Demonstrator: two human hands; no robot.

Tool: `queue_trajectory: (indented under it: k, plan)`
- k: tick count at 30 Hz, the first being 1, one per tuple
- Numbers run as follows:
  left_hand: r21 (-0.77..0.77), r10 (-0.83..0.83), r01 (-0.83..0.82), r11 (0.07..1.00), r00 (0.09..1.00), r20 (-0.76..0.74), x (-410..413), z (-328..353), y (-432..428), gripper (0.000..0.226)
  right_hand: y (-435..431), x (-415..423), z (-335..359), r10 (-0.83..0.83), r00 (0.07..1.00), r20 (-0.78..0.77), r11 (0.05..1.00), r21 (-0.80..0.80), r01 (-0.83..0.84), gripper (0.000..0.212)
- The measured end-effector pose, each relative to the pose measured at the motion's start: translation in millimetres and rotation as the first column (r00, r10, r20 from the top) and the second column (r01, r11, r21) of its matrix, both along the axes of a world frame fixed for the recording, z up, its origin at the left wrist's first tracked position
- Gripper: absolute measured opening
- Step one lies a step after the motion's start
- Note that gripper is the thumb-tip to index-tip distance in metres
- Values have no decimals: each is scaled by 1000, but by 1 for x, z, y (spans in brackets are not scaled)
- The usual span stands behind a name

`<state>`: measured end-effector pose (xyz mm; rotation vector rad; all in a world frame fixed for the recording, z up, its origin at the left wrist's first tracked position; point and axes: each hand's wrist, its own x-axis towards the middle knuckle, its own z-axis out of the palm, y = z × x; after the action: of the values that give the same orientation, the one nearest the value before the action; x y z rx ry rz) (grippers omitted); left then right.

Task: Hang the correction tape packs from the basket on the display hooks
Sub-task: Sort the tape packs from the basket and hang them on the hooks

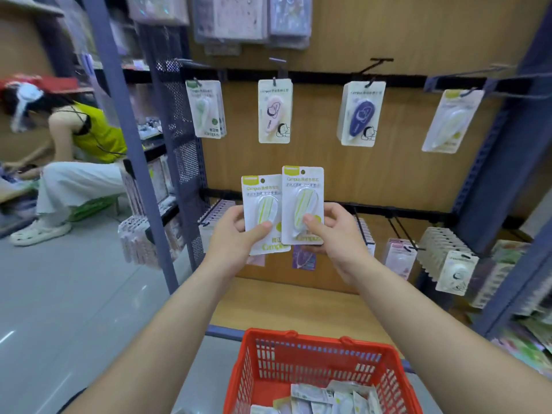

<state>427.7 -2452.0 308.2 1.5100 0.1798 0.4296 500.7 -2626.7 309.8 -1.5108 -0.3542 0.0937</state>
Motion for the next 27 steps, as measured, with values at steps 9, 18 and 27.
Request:
queue_trajectory:
  k: [9, 18, 27]
  plan:
    - [47, -82, 80, 996, 995, 59, 27, 57, -53, 30, -58, 8, 52, -109, 993, 51, 991, 85, 104, 17]
    - [240, -177, 156, 958, 982, 69, 91, 84, -130, 25, -175, 86, 89, -436, 896, 86, 899, 81, 430, 25]
    - [265, -170, 147, 953, 983, 68, 161, 92, -160, 33, -207, 175, 120, -497, 860, 118, 868, 64, 493, 20]
